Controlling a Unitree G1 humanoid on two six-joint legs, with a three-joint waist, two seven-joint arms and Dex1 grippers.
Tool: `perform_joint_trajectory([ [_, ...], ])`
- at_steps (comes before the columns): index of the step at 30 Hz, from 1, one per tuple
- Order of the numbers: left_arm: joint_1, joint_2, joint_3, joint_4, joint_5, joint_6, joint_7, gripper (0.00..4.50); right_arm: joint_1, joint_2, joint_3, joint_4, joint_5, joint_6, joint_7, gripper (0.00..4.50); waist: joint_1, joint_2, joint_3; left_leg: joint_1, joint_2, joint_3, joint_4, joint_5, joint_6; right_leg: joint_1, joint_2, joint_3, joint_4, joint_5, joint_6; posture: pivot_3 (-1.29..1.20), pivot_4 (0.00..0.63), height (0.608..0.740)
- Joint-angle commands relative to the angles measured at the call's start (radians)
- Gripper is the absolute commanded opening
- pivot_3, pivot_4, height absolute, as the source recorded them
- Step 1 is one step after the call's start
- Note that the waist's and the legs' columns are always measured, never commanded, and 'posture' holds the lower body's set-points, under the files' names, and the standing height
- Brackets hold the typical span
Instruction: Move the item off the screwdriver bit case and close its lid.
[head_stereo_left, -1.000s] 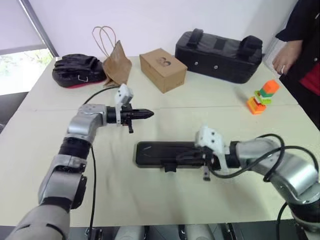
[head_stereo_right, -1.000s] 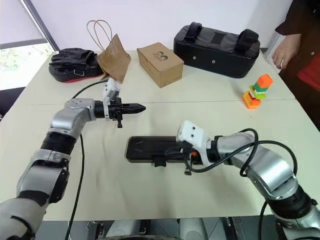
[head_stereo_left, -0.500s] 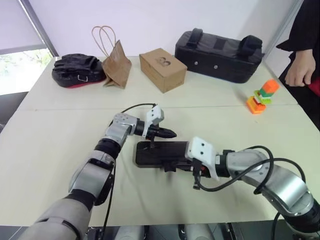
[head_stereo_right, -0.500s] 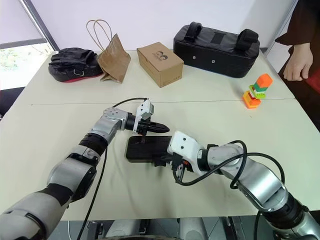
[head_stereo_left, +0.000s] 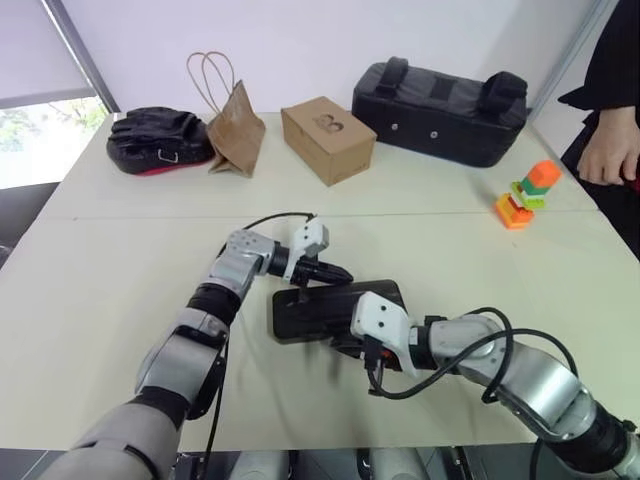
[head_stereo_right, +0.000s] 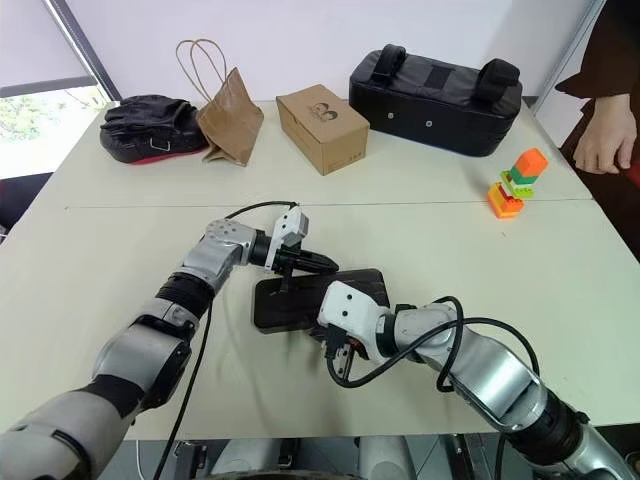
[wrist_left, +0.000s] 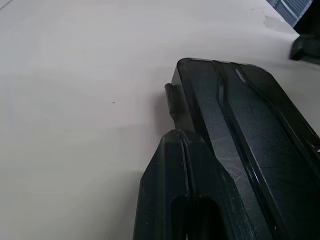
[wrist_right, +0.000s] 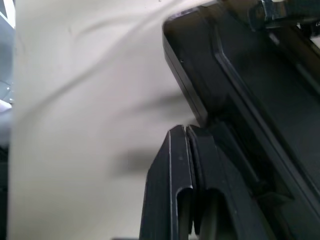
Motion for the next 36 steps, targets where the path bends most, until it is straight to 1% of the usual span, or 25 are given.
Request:
perform_joint_trajectory([
  [1, 0.006, 0.001, -0.002, -0.033, 0.005, -0.009, -0.005, 0.00, -0.007, -0.046, -0.042, 0.003, -0.020, -0.054, 0.041, 0.03, 0.000, 0.000, 0.000, 0.000, 0.000, 0.000, 0.000, 0.000, 0.000, 0.000, 0.000, 0.000, 0.000, 0.000, 0.000, 0.00, 0.150, 0.740],
  [5, 0.002, 0.003, 0.007, -0.022, 0.011, -0.028, 0.017, 0.00, -0.017, -0.040, -0.123, -0.027, 0.052, -0.011, 0.068, 0.03, 0.000, 0.000, 0.000, 0.000, 0.000, 0.000, 0.000, 0.000, 0.000, 0.000, 0.000, 0.000, 0.000, 0.000, 0.000, 0.00, 0.150, 0.740],
  [7, 0.002, 0.005, 0.011, -0.017, 0.013, -0.035, 0.025, 0.00, -0.017, -0.039, -0.134, -0.041, 0.066, 0.004, 0.071, 0.03, -0.001, 0.000, 0.000, 0.000, 0.000, 0.000, 0.000, 0.000, 0.000, 0.000, 0.000, 0.000, 0.000, 0.000, 0.000, 0.00, 0.150, 0.740],
  [17, 0.057, 0.013, -0.012, -0.085, 0.013, -0.003, 0.013, 0.00, 0.017, -0.023, -0.087, -0.048, 0.052, 0.009, 0.058, 0.03, 0.000, 0.000, 0.000, 0.000, 0.000, 0.000, 0.000, 0.000, 0.000, 0.000, 0.000, 0.000, 0.001, 0.000, 0.000, 0.00, 0.150, 0.740],
  [20, 0.072, 0.015, -0.018, -0.107, 0.014, 0.016, 0.008, 0.00, 0.026, -0.006, -0.047, -0.026, 0.022, -0.010, 0.045, 0.03, 0.000, 0.000, 0.000, 0.000, 0.000, 0.000, 0.000, 0.000, 0.000, 0.000, 0.000, 0.000, 0.001, 0.000, 0.000, 0.00, 0.150, 0.740],
  [25, 0.097, 0.016, -0.039, -0.140, 0.020, 0.029, -0.003, 0.00, 0.017, 0.007, 0.037, 0.038, -0.079, -0.070, 0.021, 0.03, 0.000, 0.000, 0.000, 0.000, 0.000, 0.000, 0.000, 0.000, 0.000, 0.000, 0.000, 0.000, 0.001, 0.000, 0.000, 0.00, 0.150, 0.740],
  [30, 0.096, 0.001, -0.046, -0.133, 0.029, 0.017, 0.013, 0.00, 0.013, -0.043, 0.102, 0.092, -0.217, -0.159, 0.020, 0.03, 0.000, 0.000, -0.001, 0.001, 0.000, 0.000, 0.000, 0.000, 0.000, 0.001, 0.000, 0.000, 0.001, 0.000, 0.000, 0.00, 0.150, 0.740],
  [32, 0.098, -0.002, -0.047, -0.132, 0.035, 0.009, 0.013, 0.00, 0.004, -0.046, 0.108, 0.113, -0.253, -0.183, 0.017, 0.03, 0.000, 0.000, -0.001, 0.003, 0.000, 0.000, 0.000, 0.000, 0.000, 0.003, 0.000, 0.000, 0.001, 0.000, 0.000, 0.00, 0.150, 0.740],
  [36, 0.108, -0.003, -0.057, -0.141, 0.044, 0.008, 0.001, 0.00, -0.032, 0.021, 0.061, 0.151, -0.241, -0.123, -0.019, 0.03, -0.005, -0.001, -0.001, 0.012, 0.000, 0.000, 0.000, 0.000, 0.000, 0.011, 0.001, 0.000, 0.001, 0.000, 0.000, 0.00, 0.150, 0.740],
])
